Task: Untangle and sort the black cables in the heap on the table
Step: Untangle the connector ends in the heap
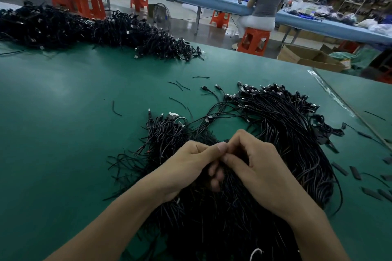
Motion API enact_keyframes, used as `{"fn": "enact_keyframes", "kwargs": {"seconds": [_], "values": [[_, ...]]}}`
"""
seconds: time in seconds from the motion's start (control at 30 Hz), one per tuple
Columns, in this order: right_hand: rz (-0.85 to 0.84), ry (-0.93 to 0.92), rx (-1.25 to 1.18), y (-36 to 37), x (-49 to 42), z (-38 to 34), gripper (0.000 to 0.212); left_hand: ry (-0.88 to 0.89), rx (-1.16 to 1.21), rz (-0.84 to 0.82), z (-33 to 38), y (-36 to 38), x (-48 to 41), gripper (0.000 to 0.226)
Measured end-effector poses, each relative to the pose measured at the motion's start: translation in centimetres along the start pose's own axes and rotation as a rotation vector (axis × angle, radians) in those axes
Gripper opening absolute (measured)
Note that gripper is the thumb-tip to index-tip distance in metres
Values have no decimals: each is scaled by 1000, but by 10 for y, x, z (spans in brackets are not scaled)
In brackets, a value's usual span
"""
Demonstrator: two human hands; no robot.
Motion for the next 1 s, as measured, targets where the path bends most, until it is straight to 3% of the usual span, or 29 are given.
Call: {"fn": "enact_keyframes", "kwargs": {"seconds": [0.07,0.13,0.2,0.37,0.5,0.73,0.8,0.87,1.0], "values": [[55,-33,46,-5,0,-4,18,23,-104,124,3,-12,-1,47],[55,-51,49,-5,-1,-7,17,3,-175,137,4,-16,-3,50],[20,-74,58,0,-2,-9,17,-86,-148,60,1,-12,-5,43],[39,-179,55,2,-8,-20,15,-227,203,-147,-3,12,-2,58],[52,-202,52,4,-9,-16,14,-264,182,-243,-12,21,0,81],[78,-171,3,4,-11,-3,14,-176,26,-42,-26,2,-6,67],[138,-61,-35,-7,-13,14,9,-145,12,67,-28,-12,-7,62],[153,149,16,-21,-11,43,22,-118,-14,167,-29,-28,-7,61],[-38,486,364,-17,6,95,30,-71,30,257,-29,-42,-7,59]]}}
Point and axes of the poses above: each hand's wrist, its own x-axis away from the middle knuckle, its own y-axis out of the palm, z = x × y, the point moved 9 cm from there along -x, towards the middle knuckle, and after that the axes turned 13 degrees about -x, right-handed, at the moved point
